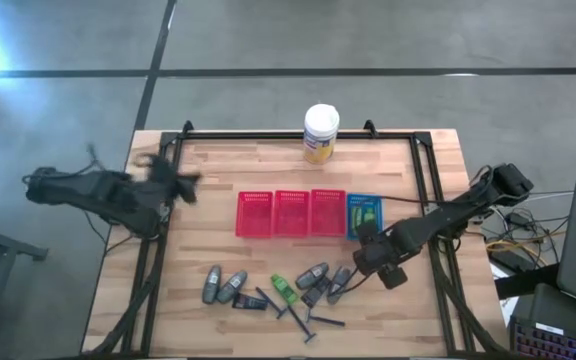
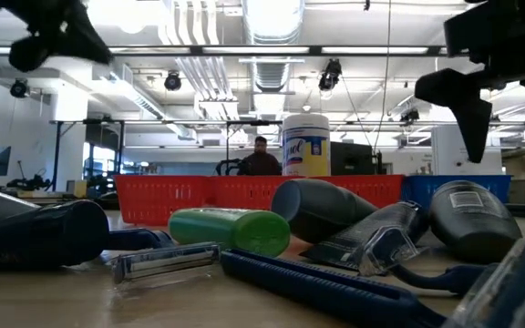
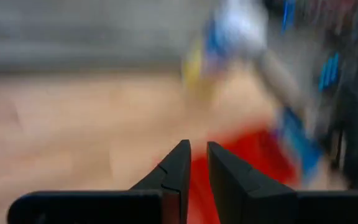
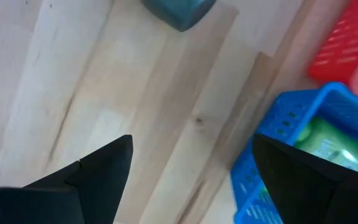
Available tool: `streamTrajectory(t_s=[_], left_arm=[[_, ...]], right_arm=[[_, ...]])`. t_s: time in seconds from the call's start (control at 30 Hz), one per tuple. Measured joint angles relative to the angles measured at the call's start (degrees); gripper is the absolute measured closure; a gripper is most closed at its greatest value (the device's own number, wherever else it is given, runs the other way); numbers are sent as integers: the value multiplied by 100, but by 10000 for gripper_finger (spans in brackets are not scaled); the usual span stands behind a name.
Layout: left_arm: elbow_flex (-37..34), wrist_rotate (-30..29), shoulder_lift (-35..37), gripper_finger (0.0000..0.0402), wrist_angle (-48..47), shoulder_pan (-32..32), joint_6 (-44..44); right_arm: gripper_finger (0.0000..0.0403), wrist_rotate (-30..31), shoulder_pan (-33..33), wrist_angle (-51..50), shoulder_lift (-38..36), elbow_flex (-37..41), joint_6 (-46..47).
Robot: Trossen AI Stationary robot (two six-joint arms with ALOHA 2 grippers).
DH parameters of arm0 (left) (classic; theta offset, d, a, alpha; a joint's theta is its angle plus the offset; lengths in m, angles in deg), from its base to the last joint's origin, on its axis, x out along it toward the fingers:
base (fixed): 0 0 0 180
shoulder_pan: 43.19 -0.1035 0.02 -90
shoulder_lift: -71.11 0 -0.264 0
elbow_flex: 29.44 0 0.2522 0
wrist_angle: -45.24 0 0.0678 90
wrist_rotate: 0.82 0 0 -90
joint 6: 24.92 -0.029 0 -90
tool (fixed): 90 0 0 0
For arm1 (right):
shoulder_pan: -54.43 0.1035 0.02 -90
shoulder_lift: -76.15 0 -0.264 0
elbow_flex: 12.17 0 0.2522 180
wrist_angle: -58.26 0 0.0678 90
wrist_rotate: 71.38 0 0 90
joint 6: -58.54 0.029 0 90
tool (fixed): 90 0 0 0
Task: Pick & Place Travel size toiletries
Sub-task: Put the black deodorant into the left red bin
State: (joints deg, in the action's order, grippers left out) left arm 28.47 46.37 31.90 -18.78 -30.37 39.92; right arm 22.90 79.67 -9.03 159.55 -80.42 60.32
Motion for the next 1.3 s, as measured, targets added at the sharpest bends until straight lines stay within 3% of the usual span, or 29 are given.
streamTrajectory(t_s=[0.23,0.4,0.53,0.77,0.9,1.17,1.3], left_arm=[[18,2602,-1536,344,-86,-6,320],[231,3647,-2445,344,-435,-34,1169],[347,4557,-2785,344,-774,20,1665],[336,4847,-2962,330,-566,332,2091],[336,4989,-2934,270,-289,592,2682],[336,5080,-3163,82,203,1375,3851],[338,5041,-3567,17,524,1838,4291]], right_arm=[[76,51,-2,104,-337,231,-195],[86,52,-2,122,-520,364,98],[92,70,0,121,-681,538,173],[72,199,0,28,-1164,821,206],[49,203,0,-26,-1552,930,212],[38,199,2,-11,-1893,1121,254],[38,200,2,19,-1830,1121,262]])
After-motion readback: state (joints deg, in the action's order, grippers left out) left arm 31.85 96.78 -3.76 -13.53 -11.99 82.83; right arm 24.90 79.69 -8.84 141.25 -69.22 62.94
